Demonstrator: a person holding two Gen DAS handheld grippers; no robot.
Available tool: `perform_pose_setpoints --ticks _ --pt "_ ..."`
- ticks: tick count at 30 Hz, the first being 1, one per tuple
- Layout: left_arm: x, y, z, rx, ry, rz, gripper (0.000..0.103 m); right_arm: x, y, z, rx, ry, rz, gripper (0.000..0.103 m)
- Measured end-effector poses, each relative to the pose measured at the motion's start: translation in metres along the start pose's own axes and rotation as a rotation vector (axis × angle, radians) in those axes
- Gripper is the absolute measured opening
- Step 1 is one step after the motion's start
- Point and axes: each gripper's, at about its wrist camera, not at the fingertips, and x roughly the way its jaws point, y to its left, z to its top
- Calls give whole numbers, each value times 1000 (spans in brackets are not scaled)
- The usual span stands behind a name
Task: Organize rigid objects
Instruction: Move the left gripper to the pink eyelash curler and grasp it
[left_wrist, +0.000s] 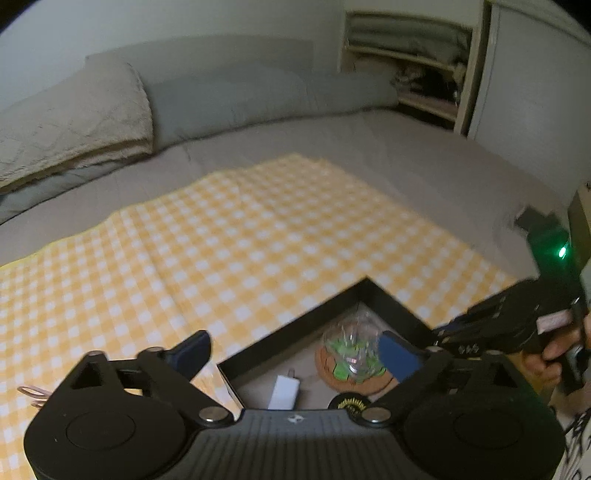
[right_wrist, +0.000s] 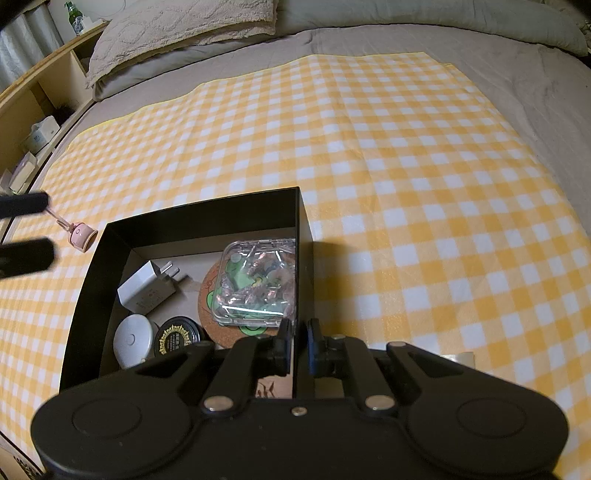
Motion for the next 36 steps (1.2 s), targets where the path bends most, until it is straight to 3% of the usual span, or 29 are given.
perform_pose_setpoints --ticks 6,12,17,24,33,36 --pt "-20 18 3 -76 -82 48 103 0 0 0 1 0 1 10" --pt "-29 58 -3 -204 -143 166 103 0 2 1 -3 -1 0 11" --pt "-27 93 -13 -290 -150 257 103 -1 3 0 -4 -1 -1 12" --pt "-10 133 -32 -301 -77 365 103 -1 3 1 -5 -1 -1 12" --pt "33 172 -64 -399 128 363 103 -1 3 0 -4 -1 -1 12" --pt "43 178 -70 -395 142 362 103 -1 4 0 -5 -1 0 12"
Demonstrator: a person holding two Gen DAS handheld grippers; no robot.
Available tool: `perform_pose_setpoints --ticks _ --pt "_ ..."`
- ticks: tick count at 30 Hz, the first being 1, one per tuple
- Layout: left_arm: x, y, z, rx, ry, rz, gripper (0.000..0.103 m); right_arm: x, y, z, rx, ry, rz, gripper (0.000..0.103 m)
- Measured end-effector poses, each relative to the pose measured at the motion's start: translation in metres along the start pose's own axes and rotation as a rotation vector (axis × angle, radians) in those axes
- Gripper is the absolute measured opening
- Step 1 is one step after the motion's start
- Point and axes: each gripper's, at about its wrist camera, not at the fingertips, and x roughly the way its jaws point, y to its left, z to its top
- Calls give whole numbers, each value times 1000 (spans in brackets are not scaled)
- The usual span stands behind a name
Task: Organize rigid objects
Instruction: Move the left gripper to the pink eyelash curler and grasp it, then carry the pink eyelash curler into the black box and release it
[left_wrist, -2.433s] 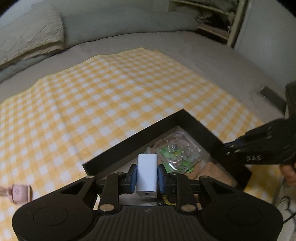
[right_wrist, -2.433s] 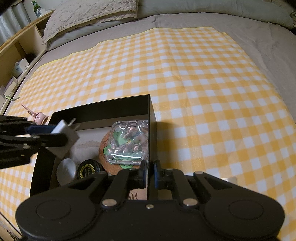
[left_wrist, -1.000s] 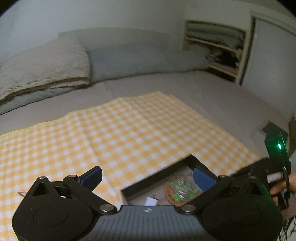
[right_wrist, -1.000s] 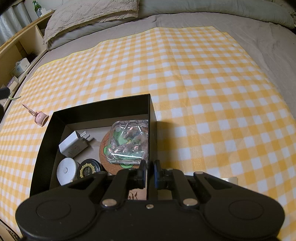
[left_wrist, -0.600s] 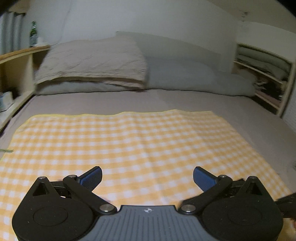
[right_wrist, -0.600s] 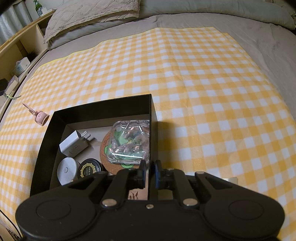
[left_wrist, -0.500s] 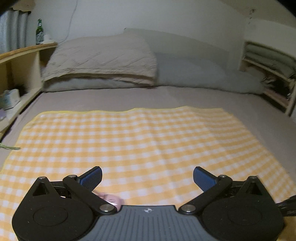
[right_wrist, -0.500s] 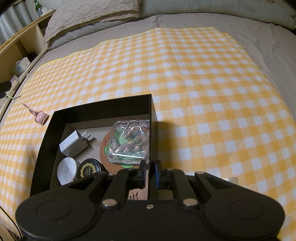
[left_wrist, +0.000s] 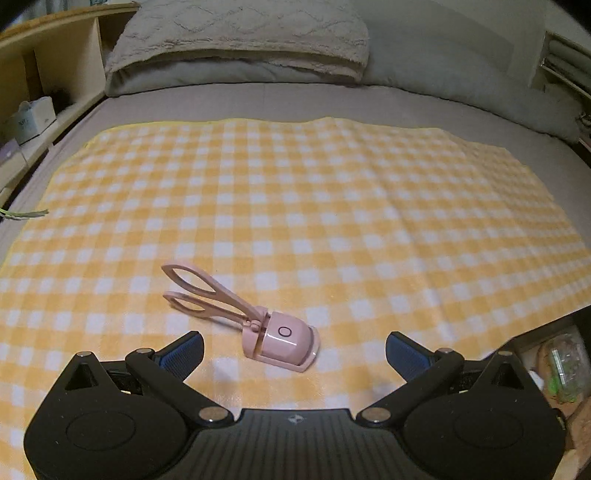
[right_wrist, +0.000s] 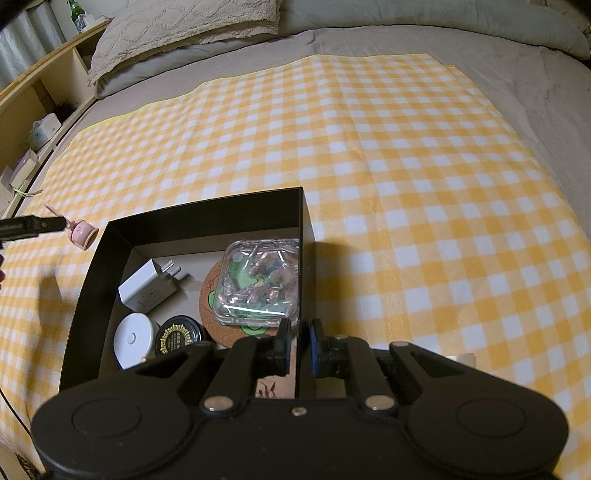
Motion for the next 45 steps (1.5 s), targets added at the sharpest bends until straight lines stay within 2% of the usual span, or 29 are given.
perform_pose_setpoints --ticks 4,8,12,16,19,26,31,38,45 --pt "19 2 -1 30 9 -3 103 0 0 0 1 1 0 12" --pt "32 -3 -4 116 26 -14 100 2 -1 0 1 6 2 12" --pt "48 -9 -5 169 60 7 87 2 -1 1 0 7 2 12" --pt "54 -11 -5 176 63 14 78 4 -2 1 2 11 2 12" --pt "56 -10 -3 161 50 7 59 6 -2 1 1 15 1 12" --pt "45 -7 -7 157 50 -15 59 7 -3 3 -1 16 -1 12" --pt "25 -9 -4 133 -6 -43 59 7 -3 3 -3 16 -1 12" --pt "-22 -32 4 143 -115 -171 59 8 -3 2 0 20 -5 12" --pt "-66 -90 0 261 -165 -384 59 8 -3 1 1 18 -6 12"
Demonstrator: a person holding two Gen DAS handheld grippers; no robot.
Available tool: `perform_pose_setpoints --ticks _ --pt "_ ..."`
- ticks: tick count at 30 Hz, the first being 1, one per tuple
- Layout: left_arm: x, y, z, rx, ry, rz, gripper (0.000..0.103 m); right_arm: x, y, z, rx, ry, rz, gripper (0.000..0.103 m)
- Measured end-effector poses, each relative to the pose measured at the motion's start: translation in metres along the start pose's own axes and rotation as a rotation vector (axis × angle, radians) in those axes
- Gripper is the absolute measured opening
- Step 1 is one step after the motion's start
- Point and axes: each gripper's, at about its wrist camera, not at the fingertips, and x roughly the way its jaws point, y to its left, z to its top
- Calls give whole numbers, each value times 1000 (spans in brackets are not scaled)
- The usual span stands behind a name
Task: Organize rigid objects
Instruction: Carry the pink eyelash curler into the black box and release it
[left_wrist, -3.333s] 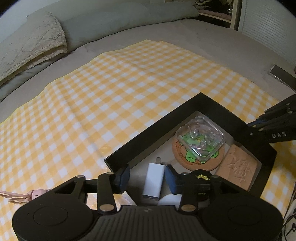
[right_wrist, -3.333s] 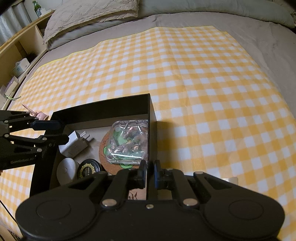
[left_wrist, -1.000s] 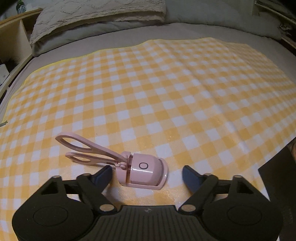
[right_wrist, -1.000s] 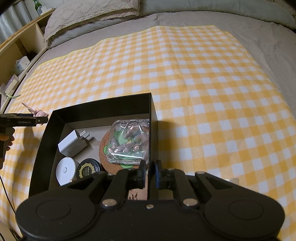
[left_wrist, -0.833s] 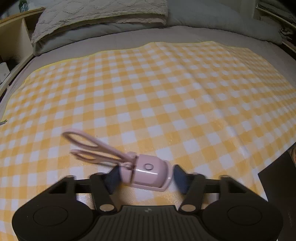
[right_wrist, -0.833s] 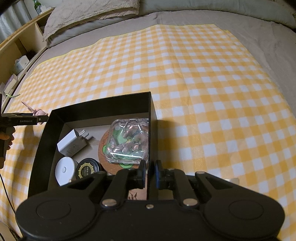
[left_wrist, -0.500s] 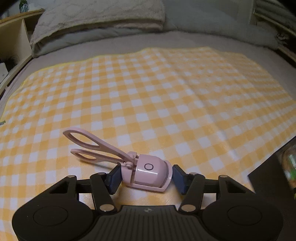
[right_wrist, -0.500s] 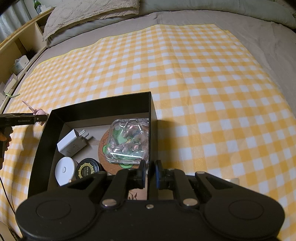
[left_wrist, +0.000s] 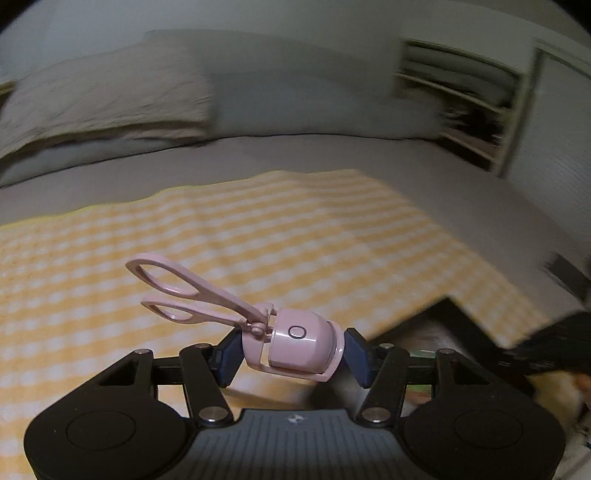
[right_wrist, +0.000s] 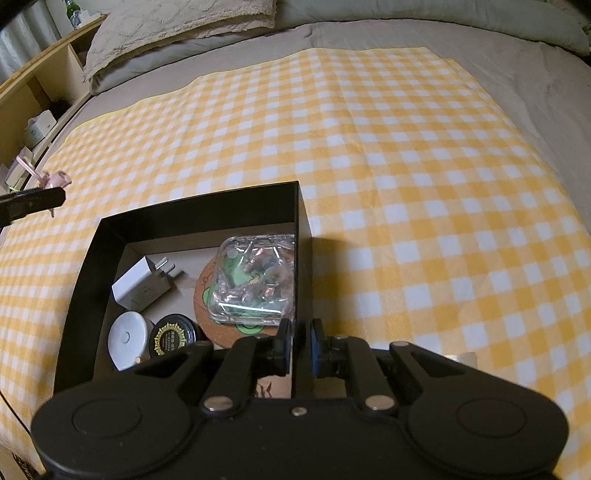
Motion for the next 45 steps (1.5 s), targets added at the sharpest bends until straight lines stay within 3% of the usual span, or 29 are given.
perform_pose_setpoints --ticks 6,11,21,26,28,29,30,45 --pt "6 -59 -3 158 24 -133 59 -3 1 0 -2 -4 -2 12" --pt "24 -97 -19 285 108 -232 59 -3 0 0 2 -3 -3 12" --pt "56 -122 -38 458 232 -344 59 -3 -2 1 3 -4 2 12" --pt "70 -108 -35 442 273 -361 60 -3 -4 0 8 -3 4 12" --pt "73 -100 -37 431 271 -351 73 -3 -3 0 7 -3 4 12" --pt "73 -96 -37 426 275 -337 87 -3 -3 0 5 -3 4 12" --pt "73 -92 -37 420 278 -328 91 -3 -3 0 5 -3 6 12" --pt "61 -77 -31 317 282 -315 98 -4 -1 0 0 2 2 12"
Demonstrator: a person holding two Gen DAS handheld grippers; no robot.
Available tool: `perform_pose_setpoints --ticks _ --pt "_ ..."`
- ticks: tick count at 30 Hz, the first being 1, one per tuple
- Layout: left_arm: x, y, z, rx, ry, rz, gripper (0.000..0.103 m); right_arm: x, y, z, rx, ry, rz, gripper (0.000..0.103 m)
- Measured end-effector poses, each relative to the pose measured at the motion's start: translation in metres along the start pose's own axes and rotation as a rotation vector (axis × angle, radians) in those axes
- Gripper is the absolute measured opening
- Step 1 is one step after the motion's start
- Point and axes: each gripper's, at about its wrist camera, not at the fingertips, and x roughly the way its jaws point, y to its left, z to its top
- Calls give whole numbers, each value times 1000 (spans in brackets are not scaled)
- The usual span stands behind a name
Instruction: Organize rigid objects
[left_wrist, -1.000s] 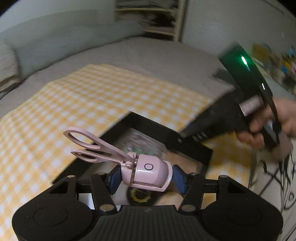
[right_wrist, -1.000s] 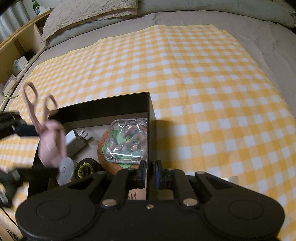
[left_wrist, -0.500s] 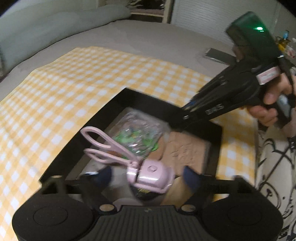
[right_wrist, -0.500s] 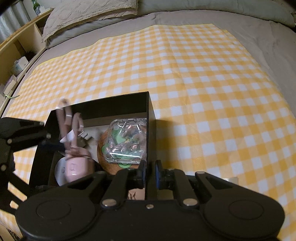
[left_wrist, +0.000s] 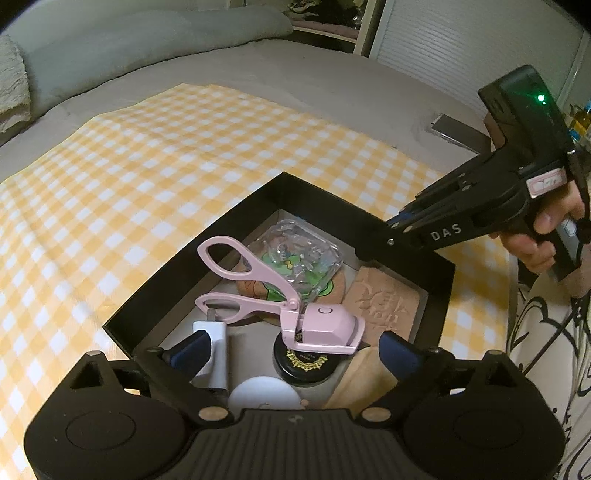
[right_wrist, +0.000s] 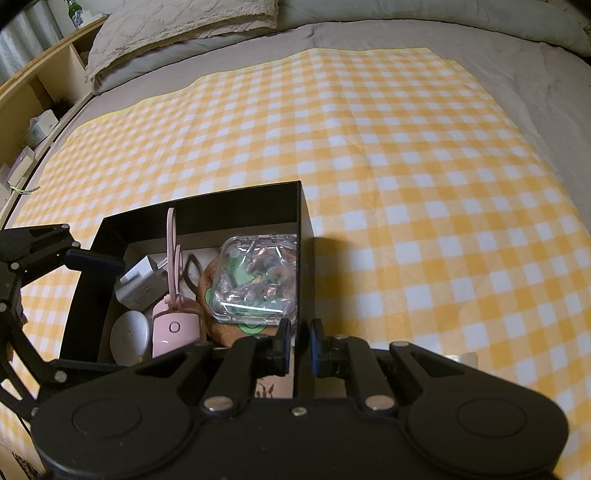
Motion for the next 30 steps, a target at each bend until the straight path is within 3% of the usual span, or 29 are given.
perform_pose_setpoints --ticks 15,30 --pt "-45 -22 6 -83 -107 44 103 3 3 2 -12 1 -25 7" --pt "-121 -35 -10 -275 -297 198 103 -29 6 -1 18 -84 -35 5"
